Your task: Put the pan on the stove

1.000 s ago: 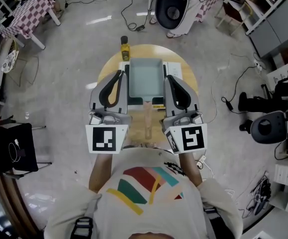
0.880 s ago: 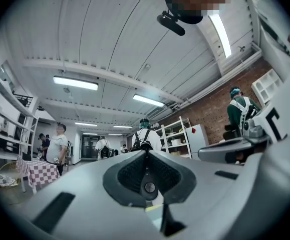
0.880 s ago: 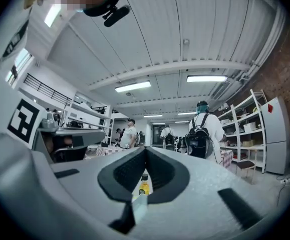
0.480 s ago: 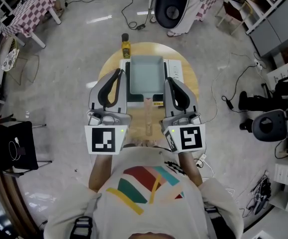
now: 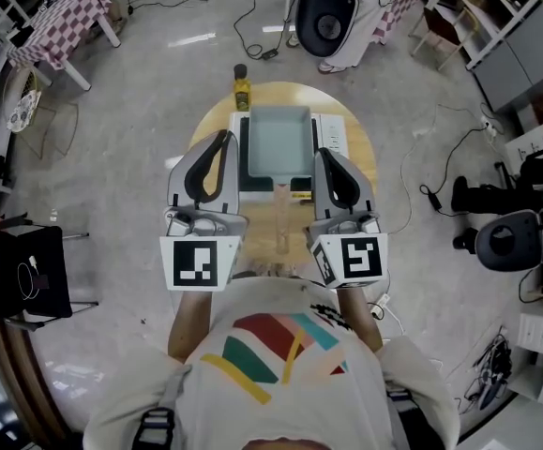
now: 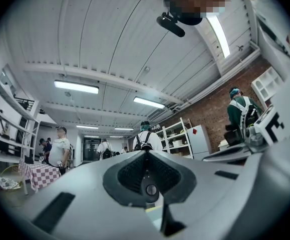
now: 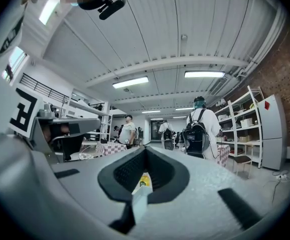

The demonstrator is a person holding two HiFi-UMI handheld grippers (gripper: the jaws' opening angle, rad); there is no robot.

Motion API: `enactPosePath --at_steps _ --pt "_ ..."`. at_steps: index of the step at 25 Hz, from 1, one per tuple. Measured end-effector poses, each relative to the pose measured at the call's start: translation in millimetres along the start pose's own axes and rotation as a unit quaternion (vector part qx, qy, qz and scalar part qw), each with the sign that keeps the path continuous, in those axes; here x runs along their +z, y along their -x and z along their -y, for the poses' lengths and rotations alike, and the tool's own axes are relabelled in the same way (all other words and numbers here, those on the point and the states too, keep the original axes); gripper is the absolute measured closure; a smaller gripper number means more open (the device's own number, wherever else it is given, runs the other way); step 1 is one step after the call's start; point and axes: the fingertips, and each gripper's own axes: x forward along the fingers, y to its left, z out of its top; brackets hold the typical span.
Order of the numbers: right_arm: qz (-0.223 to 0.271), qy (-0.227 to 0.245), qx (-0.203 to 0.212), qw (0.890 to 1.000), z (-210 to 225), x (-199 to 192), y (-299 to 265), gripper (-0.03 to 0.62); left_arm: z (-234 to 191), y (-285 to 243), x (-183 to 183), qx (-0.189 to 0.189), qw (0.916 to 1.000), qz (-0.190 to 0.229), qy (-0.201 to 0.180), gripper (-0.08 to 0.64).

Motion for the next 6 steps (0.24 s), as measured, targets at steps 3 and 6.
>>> enactPosePath --at_steps 3,6 --pt "-0.002 0.005 0.003 1.000 -0.3 0.5 0.7 0.593 -2.0 1.8 0.7 0.005 1.0000 0.001 0.003 0.546" --pt "-0.003 0.007 0.004 1.000 -0.1 -0.5 2.0 0.594 -2.7 3.5 0.0 0.010 0.9999 0.000 0.005 0.546"
